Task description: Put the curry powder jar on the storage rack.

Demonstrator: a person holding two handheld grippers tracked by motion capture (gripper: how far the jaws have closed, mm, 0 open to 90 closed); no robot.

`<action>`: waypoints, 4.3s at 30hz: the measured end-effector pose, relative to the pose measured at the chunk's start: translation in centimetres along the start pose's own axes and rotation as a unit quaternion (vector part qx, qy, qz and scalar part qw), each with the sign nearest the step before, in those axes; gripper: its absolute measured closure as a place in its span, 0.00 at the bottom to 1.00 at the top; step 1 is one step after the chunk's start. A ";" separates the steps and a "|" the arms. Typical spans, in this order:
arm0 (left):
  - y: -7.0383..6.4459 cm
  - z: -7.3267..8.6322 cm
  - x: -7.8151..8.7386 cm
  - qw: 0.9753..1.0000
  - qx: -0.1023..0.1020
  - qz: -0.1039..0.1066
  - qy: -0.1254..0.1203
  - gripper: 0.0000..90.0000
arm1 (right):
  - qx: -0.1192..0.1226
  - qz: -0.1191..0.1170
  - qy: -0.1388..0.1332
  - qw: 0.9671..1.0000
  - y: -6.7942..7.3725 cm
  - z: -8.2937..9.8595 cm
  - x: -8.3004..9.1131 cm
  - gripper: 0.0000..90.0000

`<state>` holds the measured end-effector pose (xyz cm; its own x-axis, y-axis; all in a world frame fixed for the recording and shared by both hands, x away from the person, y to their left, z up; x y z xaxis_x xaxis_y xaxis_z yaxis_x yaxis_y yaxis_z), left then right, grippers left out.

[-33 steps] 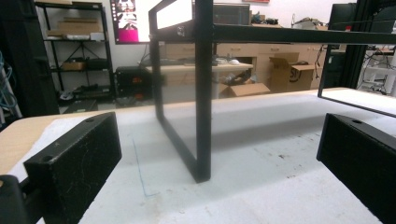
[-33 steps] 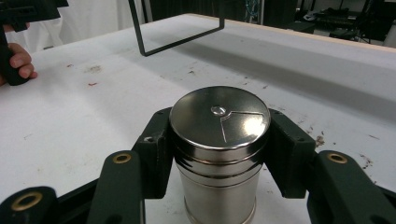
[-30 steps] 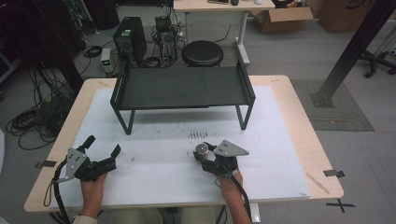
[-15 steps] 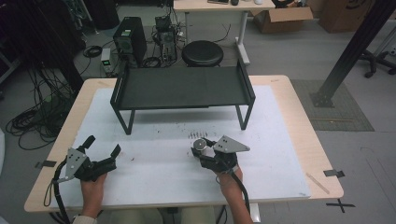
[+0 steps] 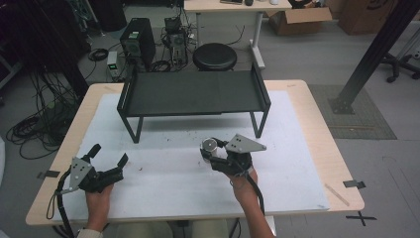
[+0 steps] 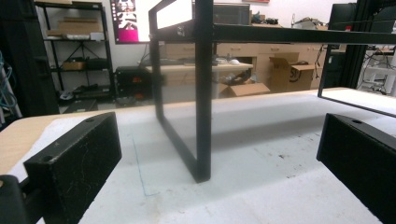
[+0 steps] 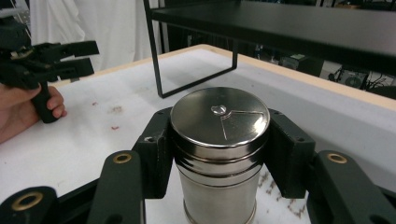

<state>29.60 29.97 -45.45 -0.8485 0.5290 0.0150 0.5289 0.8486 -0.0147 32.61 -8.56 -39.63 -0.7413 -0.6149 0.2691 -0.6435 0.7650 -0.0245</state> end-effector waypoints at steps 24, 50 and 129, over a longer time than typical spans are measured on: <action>0.0 0.0 0.0 1.000 0.000 0.000 0.000 0.00 | 0.009 -0.013 -0.024 1.000 -0.8 -6.3 -0.6 0.54; 0.0 0.0 0.0 1.000 0.001 0.000 -0.001 0.00 | 0.033 -0.022 -0.046 0.998 -1.3 -13.4 -3.3 0.54; 0.0 0.0 0.0 1.000 0.000 0.001 -0.001 0.00 | -0.014 0.047 0.044 0.998 -6.4 -13.8 -16.9 0.53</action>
<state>29.62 29.96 -45.44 -0.8475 0.5306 0.0139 0.5304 0.8476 -0.0154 51.85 -0.40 -30.70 -0.7769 -0.5226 0.3511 -0.5660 0.8240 -0.0261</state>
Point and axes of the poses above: each handheld gripper's, and its own axes: x roughly backward along the jaws, z roughly out of its underside, y roughly to its left, the point moved 3 cm from there along -x, roughly forward along the jaws, and after that the axes turned 13 degrees about z, right-handed, at the moved point
